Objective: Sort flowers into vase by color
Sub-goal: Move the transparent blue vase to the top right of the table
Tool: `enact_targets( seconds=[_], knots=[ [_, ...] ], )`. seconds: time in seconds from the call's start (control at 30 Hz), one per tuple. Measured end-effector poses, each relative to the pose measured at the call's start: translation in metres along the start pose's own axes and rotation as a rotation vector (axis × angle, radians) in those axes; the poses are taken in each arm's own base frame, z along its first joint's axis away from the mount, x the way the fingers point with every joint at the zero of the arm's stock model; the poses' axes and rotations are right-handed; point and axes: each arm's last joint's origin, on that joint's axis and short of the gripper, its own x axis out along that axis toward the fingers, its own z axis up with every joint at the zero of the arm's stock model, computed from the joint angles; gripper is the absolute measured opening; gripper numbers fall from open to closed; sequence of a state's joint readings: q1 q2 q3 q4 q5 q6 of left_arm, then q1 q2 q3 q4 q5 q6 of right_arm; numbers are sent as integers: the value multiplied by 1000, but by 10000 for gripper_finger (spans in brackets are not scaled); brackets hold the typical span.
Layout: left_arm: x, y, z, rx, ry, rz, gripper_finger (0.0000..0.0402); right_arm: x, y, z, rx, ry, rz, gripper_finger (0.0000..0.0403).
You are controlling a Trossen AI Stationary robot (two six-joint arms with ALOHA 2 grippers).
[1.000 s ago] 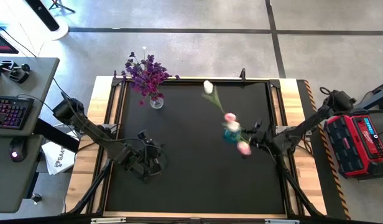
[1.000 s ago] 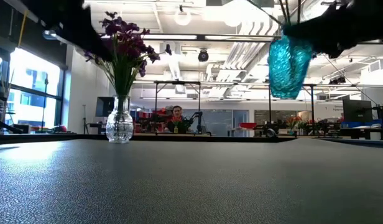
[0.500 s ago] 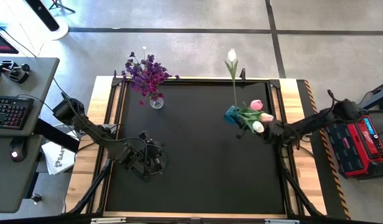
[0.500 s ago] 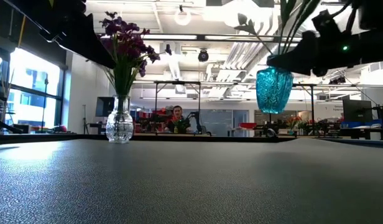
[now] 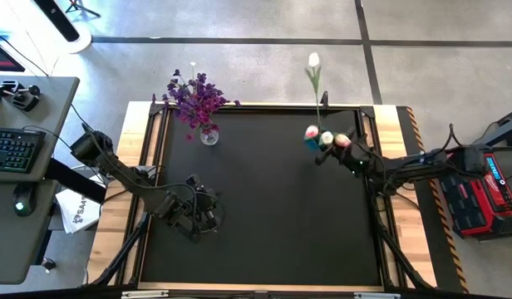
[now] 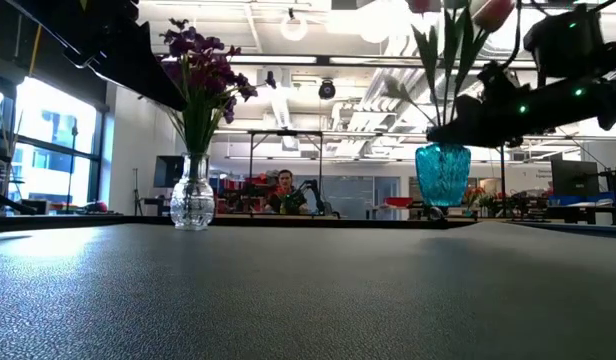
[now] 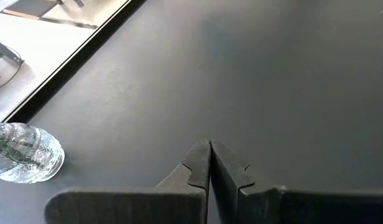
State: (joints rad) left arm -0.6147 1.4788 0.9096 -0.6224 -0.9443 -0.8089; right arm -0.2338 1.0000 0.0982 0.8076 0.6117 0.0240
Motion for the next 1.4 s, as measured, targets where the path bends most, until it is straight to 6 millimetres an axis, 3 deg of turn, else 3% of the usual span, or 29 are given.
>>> enact_targets(
  seconds=[0.23,0.5,0.87,1.1,1.4],
  knots=[
    [0,0,0,-1,0,0,0,12,-22,-2,29,25,-60,122],
    [0,-1,1,-9,-7,-7,0,16,-41,-17,55,173,-180,123],
    [0,-1,2,-2,-10,-10,0,17,-45,-20,70,196,-209,123],
    [0,-2,2,-2,-10,-10,0,5,-51,-34,193,130,-290,123],
    [0,-1,2,-2,-10,-10,0,3,-53,-33,203,90,-442,124]
  ],
)
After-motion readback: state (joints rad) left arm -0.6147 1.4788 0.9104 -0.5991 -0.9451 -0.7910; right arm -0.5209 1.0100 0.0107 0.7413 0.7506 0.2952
